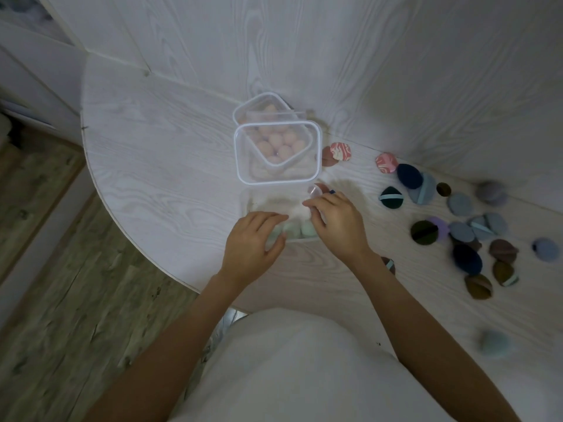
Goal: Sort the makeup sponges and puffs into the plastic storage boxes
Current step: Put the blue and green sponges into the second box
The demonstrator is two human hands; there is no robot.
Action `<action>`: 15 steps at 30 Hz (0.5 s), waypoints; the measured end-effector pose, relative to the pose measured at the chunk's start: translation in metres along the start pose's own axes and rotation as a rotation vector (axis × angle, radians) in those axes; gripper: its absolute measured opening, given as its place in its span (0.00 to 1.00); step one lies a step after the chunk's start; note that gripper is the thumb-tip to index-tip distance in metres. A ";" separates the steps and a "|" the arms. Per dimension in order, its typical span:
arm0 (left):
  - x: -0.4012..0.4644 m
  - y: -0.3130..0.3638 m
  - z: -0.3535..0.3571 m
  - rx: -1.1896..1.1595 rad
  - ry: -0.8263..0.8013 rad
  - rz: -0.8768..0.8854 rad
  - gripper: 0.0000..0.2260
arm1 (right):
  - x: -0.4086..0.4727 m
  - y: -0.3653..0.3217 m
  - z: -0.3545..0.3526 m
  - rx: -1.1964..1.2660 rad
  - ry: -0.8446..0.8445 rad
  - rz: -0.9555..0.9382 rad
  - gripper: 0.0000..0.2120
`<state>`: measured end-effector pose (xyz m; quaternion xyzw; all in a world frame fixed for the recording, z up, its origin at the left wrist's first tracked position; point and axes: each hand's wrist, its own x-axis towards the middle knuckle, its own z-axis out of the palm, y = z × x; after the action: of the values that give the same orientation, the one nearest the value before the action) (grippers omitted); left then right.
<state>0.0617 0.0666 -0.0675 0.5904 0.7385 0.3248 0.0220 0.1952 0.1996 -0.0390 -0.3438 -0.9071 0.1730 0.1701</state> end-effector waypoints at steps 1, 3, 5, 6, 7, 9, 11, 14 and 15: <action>0.001 0.005 -0.002 -0.019 0.053 0.012 0.09 | -0.005 -0.001 -0.008 0.014 0.076 -0.030 0.08; 0.003 0.016 -0.006 -0.067 0.108 0.021 0.07 | -0.016 -0.001 -0.022 0.027 0.179 -0.082 0.09; 0.008 0.032 -0.005 -0.132 0.084 0.044 0.08 | -0.038 0.006 -0.037 -0.005 0.208 -0.057 0.08; 0.012 0.042 -0.001 -0.172 0.038 0.069 0.08 | -0.053 0.013 -0.045 -0.033 0.203 -0.005 0.08; 0.017 0.052 0.003 -0.206 -0.016 0.099 0.09 | -0.069 0.022 -0.050 -0.060 0.189 0.059 0.07; 0.026 0.075 0.017 -0.254 -0.121 0.168 0.10 | -0.106 0.043 -0.062 -0.093 0.145 0.232 0.07; 0.034 0.100 0.037 -0.282 -0.221 0.213 0.11 | -0.144 0.066 -0.076 -0.101 0.131 0.416 0.08; 0.047 0.141 0.074 -0.267 -0.468 0.196 0.11 | -0.198 0.108 -0.097 -0.170 0.138 0.671 0.13; 0.051 0.157 0.089 -0.253 -0.546 0.194 0.12 | -0.216 0.123 -0.106 -0.194 0.110 0.777 0.15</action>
<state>0.2186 0.1671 -0.0404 0.7162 0.5992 0.2443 0.2616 0.4626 0.1592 -0.0395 -0.6844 -0.7113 0.1196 0.1069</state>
